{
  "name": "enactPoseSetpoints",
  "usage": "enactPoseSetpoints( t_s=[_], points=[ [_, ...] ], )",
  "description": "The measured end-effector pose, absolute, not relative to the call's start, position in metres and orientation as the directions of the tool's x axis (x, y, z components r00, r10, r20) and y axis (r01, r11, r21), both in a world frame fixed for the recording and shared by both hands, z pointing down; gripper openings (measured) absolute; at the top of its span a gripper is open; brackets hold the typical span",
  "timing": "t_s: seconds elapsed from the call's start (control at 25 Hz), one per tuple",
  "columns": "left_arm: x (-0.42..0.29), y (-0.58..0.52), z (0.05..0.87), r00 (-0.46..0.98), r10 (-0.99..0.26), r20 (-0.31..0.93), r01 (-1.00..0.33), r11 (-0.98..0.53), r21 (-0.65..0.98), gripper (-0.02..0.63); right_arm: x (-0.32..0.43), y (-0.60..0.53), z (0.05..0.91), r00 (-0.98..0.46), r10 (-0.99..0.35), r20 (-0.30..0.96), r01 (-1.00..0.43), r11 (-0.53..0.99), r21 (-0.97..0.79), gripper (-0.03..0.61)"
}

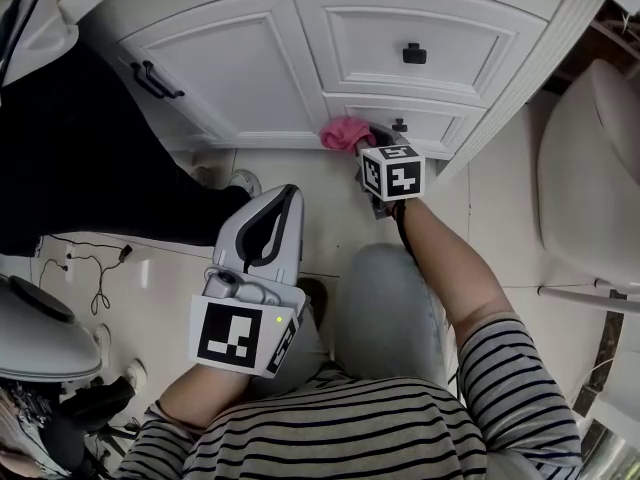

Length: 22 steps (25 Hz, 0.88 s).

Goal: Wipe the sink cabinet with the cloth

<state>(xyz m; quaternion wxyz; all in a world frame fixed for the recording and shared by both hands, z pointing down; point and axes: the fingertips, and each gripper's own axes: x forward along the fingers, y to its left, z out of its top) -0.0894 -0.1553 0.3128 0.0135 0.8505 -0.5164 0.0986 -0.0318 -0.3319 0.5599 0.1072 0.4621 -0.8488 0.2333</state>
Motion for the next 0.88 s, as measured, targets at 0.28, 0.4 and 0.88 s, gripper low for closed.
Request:
enactPoseSetpoints(
  t_s=[0.28,0.4,0.88],
  points=[
    [-0.079,-0.155,0.318,0.459,-0.868,0.191,-0.873,-0.48,-0.082,0.001,-0.012,-0.329,0.573,-0.521,-0.731,0.442,-0.854,0.44,-0.278,0.041],
    [-0.074,-0.155,0.317,0.464,-0.866,0.189,-0.87,-0.485,-0.088,0.002,-0.003,-0.325,0.58,-0.511,-0.728,0.458,-0.86,0.443,-0.255,0.041],
    [-0.054,-0.153,0.317,0.491,-0.849,0.195,-0.852,-0.515,-0.092,0.002,0.04,-0.319,0.586,-0.463,-0.753,0.468,-0.886,0.387,-0.255,0.043]
  ],
)
